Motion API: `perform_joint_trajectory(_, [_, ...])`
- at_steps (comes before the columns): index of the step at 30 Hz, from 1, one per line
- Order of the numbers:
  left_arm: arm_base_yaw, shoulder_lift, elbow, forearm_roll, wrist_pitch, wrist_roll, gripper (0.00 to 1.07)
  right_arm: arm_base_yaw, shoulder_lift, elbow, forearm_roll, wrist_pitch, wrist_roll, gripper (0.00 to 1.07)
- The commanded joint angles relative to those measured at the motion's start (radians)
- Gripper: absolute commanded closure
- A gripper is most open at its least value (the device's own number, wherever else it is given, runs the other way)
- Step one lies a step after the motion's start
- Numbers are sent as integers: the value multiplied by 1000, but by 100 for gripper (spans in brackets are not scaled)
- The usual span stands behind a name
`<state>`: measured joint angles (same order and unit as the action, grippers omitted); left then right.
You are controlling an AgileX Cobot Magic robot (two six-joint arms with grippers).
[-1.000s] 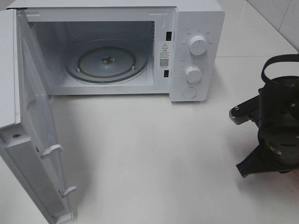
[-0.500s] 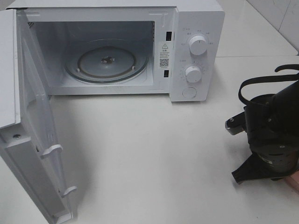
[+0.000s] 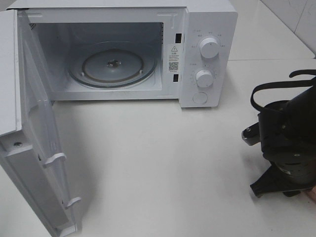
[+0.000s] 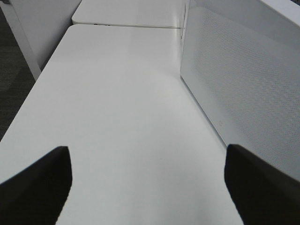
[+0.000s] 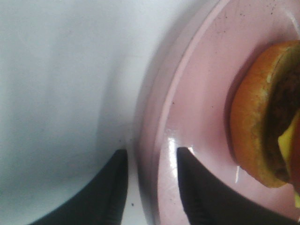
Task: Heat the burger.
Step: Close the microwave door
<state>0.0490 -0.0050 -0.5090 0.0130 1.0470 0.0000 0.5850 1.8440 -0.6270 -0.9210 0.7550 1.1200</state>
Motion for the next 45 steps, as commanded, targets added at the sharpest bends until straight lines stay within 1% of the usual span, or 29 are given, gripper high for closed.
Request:
perform_joint_trajectory(1, [5,-20,4,-4,-10,0,23,-3,-94,-2,54,34,-78,52])
perform_joint_trajectory(2, [5,-20,4,-4,-10,0,23,-3,-94,-2,54,34,-78,52])
perform_joint_trajectory(3, [5,-20,4,-4,-10,0,23,-3,-143,-2,99,37,-124,49])
perform_joint_trajectory(4, [5,-20,4,-4,-10,0,23,-3,-166,-2,122,37,-150,48])
perform_joint_trajectory(5, [5,-20,4,-4,-10,0,23,-3,-166,-2,122,37,-150,48])
perform_joint_trajectory(6, [5,-20,4,-4,-10,0,23,-3,-228,-2,184,36,-223,48])
perform_joint_trajectory(7, [5,-20,4,-4,-10,0,23,-3,-228,-2,184,36,-223,48])
perform_joint_trajectory(8, [5,-20,4,-4,-10,0,23,-3,-292,-2,244,34,-292,48])
perform_joint_trajectory(9, [5,-20,4,-4,-10,0,23,-3,-292,-2,244,34,-292,48])
perform_joint_trajectory(10, [5,-20,4,-4,-10,0,23,-3,-354,-2,302,29,-372,48])
perform_joint_trajectory(11, [5,-20,4,-4,-10,0,23,-3,-389,-2,334,27,-413,47])
perform_joint_trajectory(12, [5,-20,4,-4,-10,0,23,-3,-389,-2,334,27,-413,47])
perform_joint_trajectory(13, [5,-20,4,-4,-10,0,23,-3,-453,-2,393,27,-488,45])
perform_joint_trajectory(14, [5,-20,4,-4,-10,0,23,-3,-453,-2,393,27,-488,45])
perform_joint_trajectory(16, [5,-20,4,-4,-10,0,23,-3,-551,-2,461,27,-607,38])
perform_joint_trajectory(17, [5,-20,4,-4,-10,0,23,-3,-551,-2,461,27,-607,38])
perform_joint_trajectory(19, [5,-20,4,-4,-10,0,23,-3,-684,-2,536,28,-709,28])
perform_joint_trajectory(22, [5,-20,4,-4,-10,0,23,-3,-717,-2,549,29,-727,26])
perform_joint_trajectory(24, [5,-20,4,-4,-10,0,23,-3,-833,-2,573,60,-767,27])
perform_joint_trajectory(27, [5,-20,4,-4,-10,0,23,-3,-858,-2,576,74,-775,27])
perform_joint_trajectory(29, [5,-20,4,-4,-10,0,23,-3,-947,-2,592,142,-797,28])
perform_joint_trajectory(32, [5,-20,4,-4,-10,0,23,-3,-965,-2,594,155,-800,28])
perform_joint_trajectory(34, [5,-20,4,-4,-10,0,23,-3,-1060,-2,593,211,-811,29])
perform_joint_trajectory(38, [5,-20,4,-4,-10,0,23,-3,-1126,-2,593,251,-815,29])
perform_joint_trajectory(40, [5,-20,4,-4,-10,0,23,-3,-1193,-2,594,298,-820,30])
perform_joint_trajectory(41, [5,-20,4,-4,-10,0,23,-3,-1193,-2,594,298,-820,30])
perform_joint_trajectory(42, [5,-20,4,-4,-10,0,23,-3,-1238,0,594,327,-827,30])
perform_joint_trajectory(44, [5,-20,4,-4,-10,0,23,-3,-1255,1,594,338,-829,31])
perform_joint_trajectory(45, [5,-20,4,-4,-10,0,23,-3,-1303,10,594,354,-829,31])
